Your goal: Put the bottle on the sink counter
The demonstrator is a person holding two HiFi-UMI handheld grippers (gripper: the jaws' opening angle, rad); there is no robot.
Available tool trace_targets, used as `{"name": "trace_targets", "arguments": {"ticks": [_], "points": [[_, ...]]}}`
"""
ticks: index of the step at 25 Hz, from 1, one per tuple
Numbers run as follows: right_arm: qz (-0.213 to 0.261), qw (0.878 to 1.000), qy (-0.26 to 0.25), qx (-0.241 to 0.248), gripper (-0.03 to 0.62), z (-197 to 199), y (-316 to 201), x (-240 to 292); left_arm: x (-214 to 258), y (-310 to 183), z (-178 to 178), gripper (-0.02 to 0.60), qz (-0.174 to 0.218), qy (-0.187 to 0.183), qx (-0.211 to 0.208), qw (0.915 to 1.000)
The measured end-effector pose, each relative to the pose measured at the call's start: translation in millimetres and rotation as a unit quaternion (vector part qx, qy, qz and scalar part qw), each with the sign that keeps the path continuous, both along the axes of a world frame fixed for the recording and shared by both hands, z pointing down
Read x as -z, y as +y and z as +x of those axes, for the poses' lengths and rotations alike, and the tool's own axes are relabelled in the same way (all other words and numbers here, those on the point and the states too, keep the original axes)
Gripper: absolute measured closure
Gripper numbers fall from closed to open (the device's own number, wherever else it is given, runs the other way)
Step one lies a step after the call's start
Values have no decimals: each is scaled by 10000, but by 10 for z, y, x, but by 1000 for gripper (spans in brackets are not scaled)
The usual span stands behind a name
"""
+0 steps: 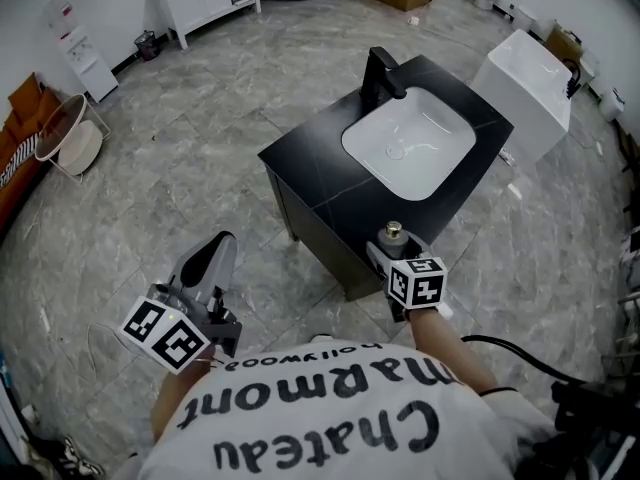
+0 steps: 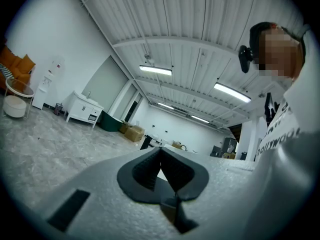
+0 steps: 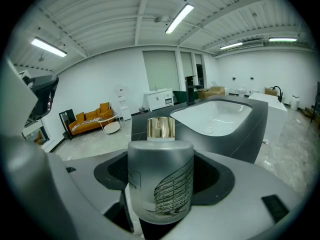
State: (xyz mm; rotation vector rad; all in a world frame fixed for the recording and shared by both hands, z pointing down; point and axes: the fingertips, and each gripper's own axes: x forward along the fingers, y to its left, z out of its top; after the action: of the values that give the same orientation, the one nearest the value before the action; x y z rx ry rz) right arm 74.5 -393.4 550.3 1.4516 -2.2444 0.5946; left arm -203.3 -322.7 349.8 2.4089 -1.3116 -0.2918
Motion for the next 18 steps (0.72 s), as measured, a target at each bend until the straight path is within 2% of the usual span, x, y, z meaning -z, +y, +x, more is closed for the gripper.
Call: {"name": "trace_targets", "arguments": {"ticks": [6,14,18], "points": [[209,9998,-28,-45,253,11,63,29,28,136,-46,566,9,-26,85,10000],[168,9998,58,-2,253,43,198,-17,-9,265,-15,566,-27,-20,116,9999],[218,9994,236,107,253,31,226,-23,49,325,17,566,104,-165,157,9997]]}}
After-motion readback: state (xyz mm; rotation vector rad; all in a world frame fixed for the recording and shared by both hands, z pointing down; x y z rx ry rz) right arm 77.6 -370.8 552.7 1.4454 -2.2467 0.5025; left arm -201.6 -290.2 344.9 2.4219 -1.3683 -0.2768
